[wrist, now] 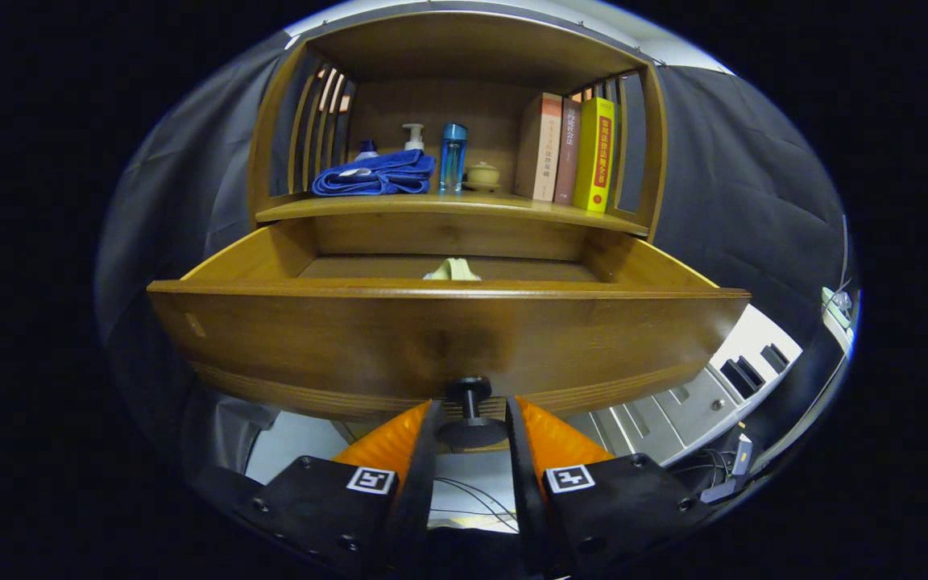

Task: Pull open the drawer, take out the items inside it, and place them on the countertop above the cabinet.

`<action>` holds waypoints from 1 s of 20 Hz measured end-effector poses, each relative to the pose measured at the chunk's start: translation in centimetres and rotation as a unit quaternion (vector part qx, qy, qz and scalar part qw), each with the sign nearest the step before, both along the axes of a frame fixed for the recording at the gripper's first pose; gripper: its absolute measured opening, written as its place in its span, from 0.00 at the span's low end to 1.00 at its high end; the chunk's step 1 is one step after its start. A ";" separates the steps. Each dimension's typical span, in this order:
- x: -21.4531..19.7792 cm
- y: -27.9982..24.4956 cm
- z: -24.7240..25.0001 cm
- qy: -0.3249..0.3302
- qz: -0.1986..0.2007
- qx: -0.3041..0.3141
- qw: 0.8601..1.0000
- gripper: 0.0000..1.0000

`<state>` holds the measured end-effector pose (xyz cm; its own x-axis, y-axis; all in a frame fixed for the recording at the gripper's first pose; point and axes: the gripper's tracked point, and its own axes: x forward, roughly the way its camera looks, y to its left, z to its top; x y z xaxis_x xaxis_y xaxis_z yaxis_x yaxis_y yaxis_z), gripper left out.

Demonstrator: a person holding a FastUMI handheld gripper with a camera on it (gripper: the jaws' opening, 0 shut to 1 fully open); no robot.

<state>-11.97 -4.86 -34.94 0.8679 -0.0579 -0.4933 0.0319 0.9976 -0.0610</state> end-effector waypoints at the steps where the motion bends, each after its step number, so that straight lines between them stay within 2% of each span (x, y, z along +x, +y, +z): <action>1: 0.1 0.1 0.8 -0.004 -0.007 0.002 1.000 0.55; 6: 0.9 0.7 5.5 -0.025 -0.016 0.025 0.999 1.00; 13: 2.2 1.5 11.7 -0.053 -0.004 0.036 0.998 1.00; 17: 5.2 1.5 13.7 -0.072 0.005 0.021 0.997 1.00; 20: 8.3 1.9 13.0 -0.060 0.018 0.008 0.998 0.99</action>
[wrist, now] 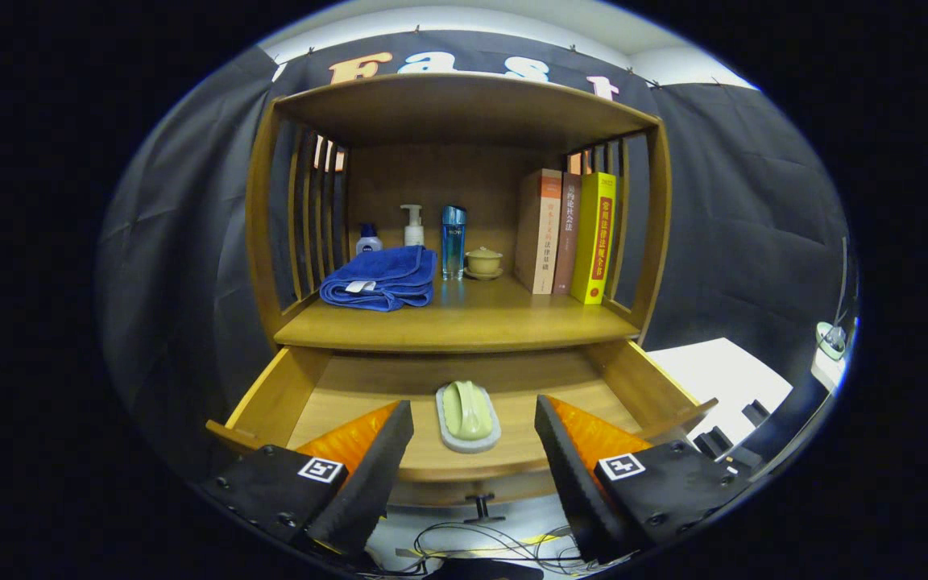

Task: Pull open the drawer, take out the items inside it, and place them on the countertop above the cabinet.

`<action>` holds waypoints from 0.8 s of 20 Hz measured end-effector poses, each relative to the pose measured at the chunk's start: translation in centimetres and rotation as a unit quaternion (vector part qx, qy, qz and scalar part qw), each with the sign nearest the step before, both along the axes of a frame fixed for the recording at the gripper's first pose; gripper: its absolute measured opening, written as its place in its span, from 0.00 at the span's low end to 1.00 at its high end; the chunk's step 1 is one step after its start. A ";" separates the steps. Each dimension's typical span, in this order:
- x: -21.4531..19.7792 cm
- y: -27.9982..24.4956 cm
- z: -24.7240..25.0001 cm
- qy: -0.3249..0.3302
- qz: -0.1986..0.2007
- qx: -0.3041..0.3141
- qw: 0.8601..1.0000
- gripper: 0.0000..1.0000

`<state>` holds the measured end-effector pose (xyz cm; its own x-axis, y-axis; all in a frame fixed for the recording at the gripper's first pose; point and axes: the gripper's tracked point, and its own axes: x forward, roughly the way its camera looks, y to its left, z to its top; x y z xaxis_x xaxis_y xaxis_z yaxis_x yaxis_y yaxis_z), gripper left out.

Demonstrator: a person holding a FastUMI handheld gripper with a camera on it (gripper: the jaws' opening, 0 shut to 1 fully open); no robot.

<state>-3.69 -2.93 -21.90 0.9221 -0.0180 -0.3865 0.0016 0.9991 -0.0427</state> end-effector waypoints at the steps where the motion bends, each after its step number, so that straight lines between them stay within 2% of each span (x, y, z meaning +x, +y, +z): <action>1: 1.0 0.2 -0.8 0.013 0.007 -0.003 1.000 0.99; 5: 5.6 1.4 -4.2 0.064 0.028 -0.005 0.998 0.99; 10: 9.1 1.8 -8.5 0.139 0.054 -0.016 0.989 0.99; 16: 9.8 1.3 -12.7 0.218 0.050 -0.011 0.975 0.99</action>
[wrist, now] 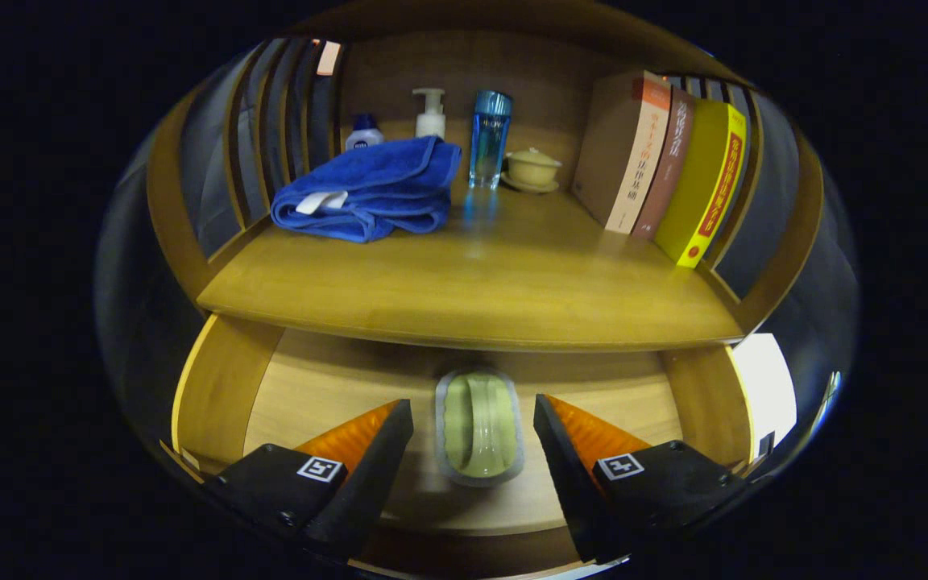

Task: Pull open the drawer, take out the items inside it, and place them on the countertop above the cabinet.

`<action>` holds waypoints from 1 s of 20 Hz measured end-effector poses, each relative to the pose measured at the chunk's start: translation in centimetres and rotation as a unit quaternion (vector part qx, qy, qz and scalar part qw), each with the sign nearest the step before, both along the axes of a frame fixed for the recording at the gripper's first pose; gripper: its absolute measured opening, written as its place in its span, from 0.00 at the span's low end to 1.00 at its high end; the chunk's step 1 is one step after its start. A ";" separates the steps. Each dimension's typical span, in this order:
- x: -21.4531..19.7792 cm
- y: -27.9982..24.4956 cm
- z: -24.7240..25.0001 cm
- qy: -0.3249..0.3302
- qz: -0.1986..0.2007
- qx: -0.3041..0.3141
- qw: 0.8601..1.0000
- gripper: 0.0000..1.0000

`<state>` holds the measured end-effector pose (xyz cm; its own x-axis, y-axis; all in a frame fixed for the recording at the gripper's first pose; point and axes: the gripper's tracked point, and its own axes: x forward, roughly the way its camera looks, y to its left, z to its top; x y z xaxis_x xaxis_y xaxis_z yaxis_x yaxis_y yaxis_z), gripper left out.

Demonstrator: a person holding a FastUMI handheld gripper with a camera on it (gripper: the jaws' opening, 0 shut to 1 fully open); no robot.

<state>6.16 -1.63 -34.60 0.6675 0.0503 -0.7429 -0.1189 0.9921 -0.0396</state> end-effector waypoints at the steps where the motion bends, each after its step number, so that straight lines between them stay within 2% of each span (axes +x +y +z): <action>1: -0.2 0.1 -0.8 0.014 -0.003 0.006 1.000 0.99; 6: -0.8 0.1 -3.8 0.073 -0.006 0.025 0.997 0.95; 10: -1.3 -0.3 -5.9 0.106 -0.014 0.032 0.994 0.72; 15: -1.2 -1.2 -4.8 0.095 -0.012 0.022 0.995 0.30; 20: -2.1 -1.0 -0.8 0.072 -0.006 0.034 0.997 0.28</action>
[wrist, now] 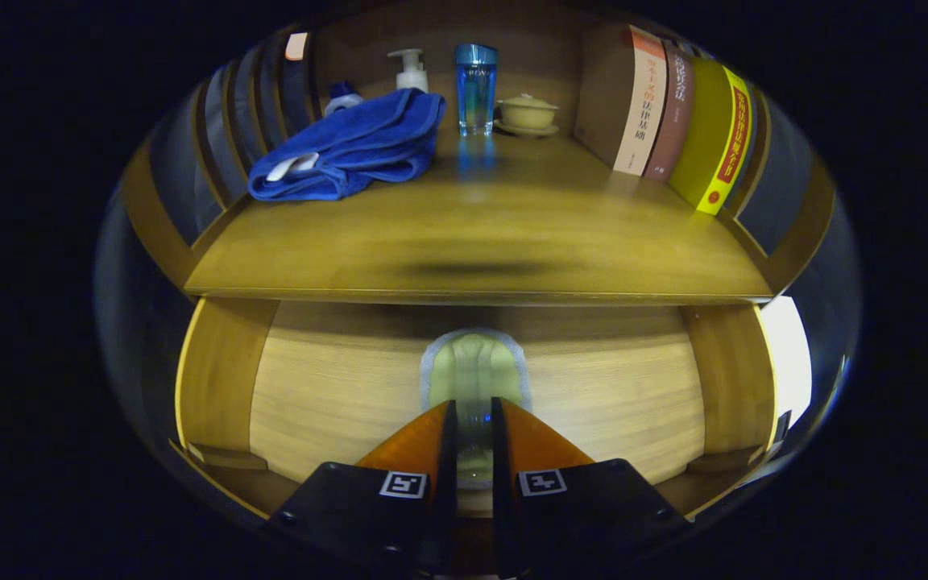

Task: Pull open the drawer, take out the items inside it, and place them on the countertop above the cabinet.

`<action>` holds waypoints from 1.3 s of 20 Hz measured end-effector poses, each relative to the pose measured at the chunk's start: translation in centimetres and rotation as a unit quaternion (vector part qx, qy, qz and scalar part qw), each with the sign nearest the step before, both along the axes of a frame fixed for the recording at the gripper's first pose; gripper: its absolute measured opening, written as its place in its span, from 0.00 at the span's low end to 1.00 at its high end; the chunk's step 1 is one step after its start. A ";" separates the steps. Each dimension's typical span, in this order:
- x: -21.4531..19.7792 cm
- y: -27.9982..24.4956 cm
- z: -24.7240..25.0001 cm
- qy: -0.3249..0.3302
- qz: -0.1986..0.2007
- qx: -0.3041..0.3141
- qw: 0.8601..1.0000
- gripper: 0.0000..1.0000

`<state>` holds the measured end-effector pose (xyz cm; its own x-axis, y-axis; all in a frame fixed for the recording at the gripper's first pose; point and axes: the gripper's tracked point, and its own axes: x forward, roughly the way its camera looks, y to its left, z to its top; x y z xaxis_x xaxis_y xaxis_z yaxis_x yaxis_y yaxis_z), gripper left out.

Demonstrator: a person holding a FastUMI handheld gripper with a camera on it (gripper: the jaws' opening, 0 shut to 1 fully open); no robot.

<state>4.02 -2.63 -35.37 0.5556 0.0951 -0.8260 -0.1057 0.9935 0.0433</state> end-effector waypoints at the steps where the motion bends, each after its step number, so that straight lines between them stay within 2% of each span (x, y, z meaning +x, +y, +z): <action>1: -0.2 0.1 1.0 -0.003 0.002 0.004 1.000 0.28; 8: -1.2 -0.6 6.9 -0.026 0.012 0.007 1.000 0.28; 12: -0.4 -1.2 10.0 -0.040 0.017 0.004 0.999 0.28; 18: 3.8 -1.4 13.0 -0.062 0.018 -0.005 0.998 0.28; 26: 12.0 -1.2 11.5 -0.064 -0.005 -0.007 0.998 0.28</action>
<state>16.07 -3.84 -23.88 0.6571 0.0780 -0.7497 -0.0995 0.9949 0.0164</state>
